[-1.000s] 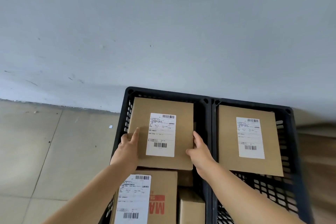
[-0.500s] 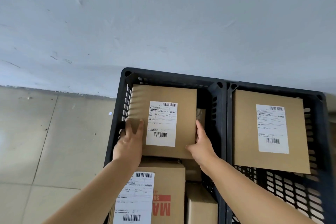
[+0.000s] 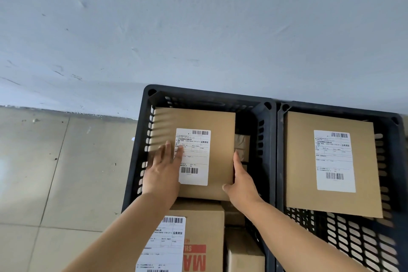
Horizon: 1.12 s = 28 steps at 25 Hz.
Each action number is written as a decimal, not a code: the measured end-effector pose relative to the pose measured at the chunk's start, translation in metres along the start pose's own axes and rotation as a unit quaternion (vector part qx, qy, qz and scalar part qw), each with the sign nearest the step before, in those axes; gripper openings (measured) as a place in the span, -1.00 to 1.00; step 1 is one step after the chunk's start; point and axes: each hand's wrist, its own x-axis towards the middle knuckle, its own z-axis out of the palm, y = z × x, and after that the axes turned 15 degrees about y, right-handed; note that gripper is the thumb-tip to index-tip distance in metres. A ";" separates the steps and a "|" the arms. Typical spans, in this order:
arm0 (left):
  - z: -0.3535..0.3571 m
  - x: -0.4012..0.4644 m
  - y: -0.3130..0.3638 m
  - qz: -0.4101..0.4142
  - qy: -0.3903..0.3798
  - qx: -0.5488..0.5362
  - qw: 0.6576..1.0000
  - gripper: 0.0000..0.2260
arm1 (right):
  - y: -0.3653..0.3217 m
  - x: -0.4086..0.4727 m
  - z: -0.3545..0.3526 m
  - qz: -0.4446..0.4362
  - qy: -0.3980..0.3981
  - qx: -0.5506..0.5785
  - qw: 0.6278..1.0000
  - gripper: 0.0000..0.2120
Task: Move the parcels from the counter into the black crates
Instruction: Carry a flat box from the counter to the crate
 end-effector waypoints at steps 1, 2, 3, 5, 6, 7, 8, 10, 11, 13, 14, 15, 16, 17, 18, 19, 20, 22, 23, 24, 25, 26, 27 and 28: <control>0.003 0.003 -0.001 -0.003 -0.014 -0.013 1.000 -0.19 | 0.001 0.001 0.000 -0.001 -0.003 -0.005 1.000 -0.09; 0.006 0.005 -0.001 -0.003 -0.023 -0.018 1.000 -0.18 | 0.002 0.001 0.000 -0.001 -0.006 -0.009 1.000 -0.09; 0.009 0.006 -0.001 -0.002 -0.030 -0.020 0.999 -0.17 | 0.003 0.002 0.000 0.001 -0.009 -0.011 1.000 -0.09; 0.012 0.007 -0.002 -0.003 -0.037 -0.026 0.999 -0.16 | 0.005 0.004 0.000 0.003 -0.013 -0.012 1.000 -0.10; 0.012 0.007 -0.002 -0.004 -0.041 -0.028 0.999 -0.15 | 0.006 0.005 0.001 0.004 -0.014 -0.012 1.000 -0.10; 0.012 0.008 -0.002 -0.003 -0.044 -0.028 0.999 -0.15 | 0.007 0.005 0.001 0.003 -0.013 -0.013 1.000 -0.10; 0.012 0.009 -0.002 -0.002 -0.048 -0.026 0.998 -0.15 | 0.007 0.005 0.001 0.002 -0.012 -0.015 1.000 -0.11; 0.014 0.009 -0.002 -0.003 -0.057 -0.023 0.998 -0.16 | 0.006 0.003 0.003 -0.001 -0.009 -0.026 1.000 -0.13; 0.013 0.009 -0.002 -0.005 -0.060 -0.023 0.998 -0.16 | 0.005 0.002 0.002 -0.006 -0.005 -0.035 0.999 -0.15; 0.011 0.009 -0.002 -0.004 -0.064 -0.020 0.998 -0.17 | 0.002 0.000 0.000 -0.026 0.006 -0.071 0.997 -0.19; 0.010 0.011 -0.002 -0.004 -0.065 -0.021 0.998 -0.18 | 0.000 0.000 -0.002 -0.039 0.010 -0.099 0.994 -0.21; 0.006 0.011 -0.002 -0.006 -0.067 -0.028 0.997 -0.19 | -0.004 -0.001 -0.005 -0.050 0.014 -0.124 0.991 -0.22; 0.001 0.009 -0.002 -0.010 -0.064 -0.040 0.997 -0.22 | -0.007 -0.006 -0.011 -0.058 0.018 -0.137 0.989 -0.24; 0.000 0.010 -0.002 -0.014 -0.056 -0.052 0.997 -0.25 | -0.010 -0.005 -0.015 -0.063 0.018 -0.139 0.988 -0.25; -0.003 0.006 -0.004 -0.015 -0.039 -0.060 0.997 -0.28 | -0.012 -0.008 -0.020 -0.066 0.018 -0.133 0.989 -0.26; -0.008 -0.003 -0.006 -0.010 -0.018 -0.068 0.997 -0.31 | -0.015 -0.016 -0.027 -0.069 0.020 -0.122 0.990 -0.26; -0.013 -0.013 -0.008 -0.007 -0.001 -0.078 0.997 -0.34 | -0.017 -0.024 -0.035 -0.072 0.021 -0.110 0.991 -0.27; -0.023 -0.035 -0.010 -0.010 0.019 -0.102 0.995 -0.37 | -0.019 -0.043 -0.049 -0.080 0.027 -0.094 0.992 -0.31; -0.031 -0.044 -0.010 -0.012 0.016 -0.112 0.993 -0.39 | -0.021 -0.053 -0.057 -0.081 0.034 -0.087 0.992 -0.34; -0.041 -0.053 -0.009 -0.010 0.000 -0.117 0.993 -0.40 | -0.023 -0.063 -0.066 -0.081 0.043 -0.082 0.992 -0.37; -0.053 -0.059 -0.006 -0.003 -0.020 -0.117 0.993 -0.41 | -0.025 -0.073 -0.074 -0.084 0.054 -0.080 0.992 -0.40; -0.065 -0.065 -0.002 0.007 -0.037 -0.115 0.993 -0.43 | -0.027 -0.083 -0.082 -0.088 0.063 -0.079 0.991 -0.43; -0.077 -0.068 0.002 0.021 -0.042 -0.114 0.992 -0.44 | -0.030 -0.093 -0.090 -0.091 0.071 -0.080 0.990 -0.46; -0.092 -0.072 0.008 0.038 -0.038 -0.112 0.992 -0.46 | -0.032 -0.104 -0.100 -0.092 0.080 -0.077 0.990 -0.49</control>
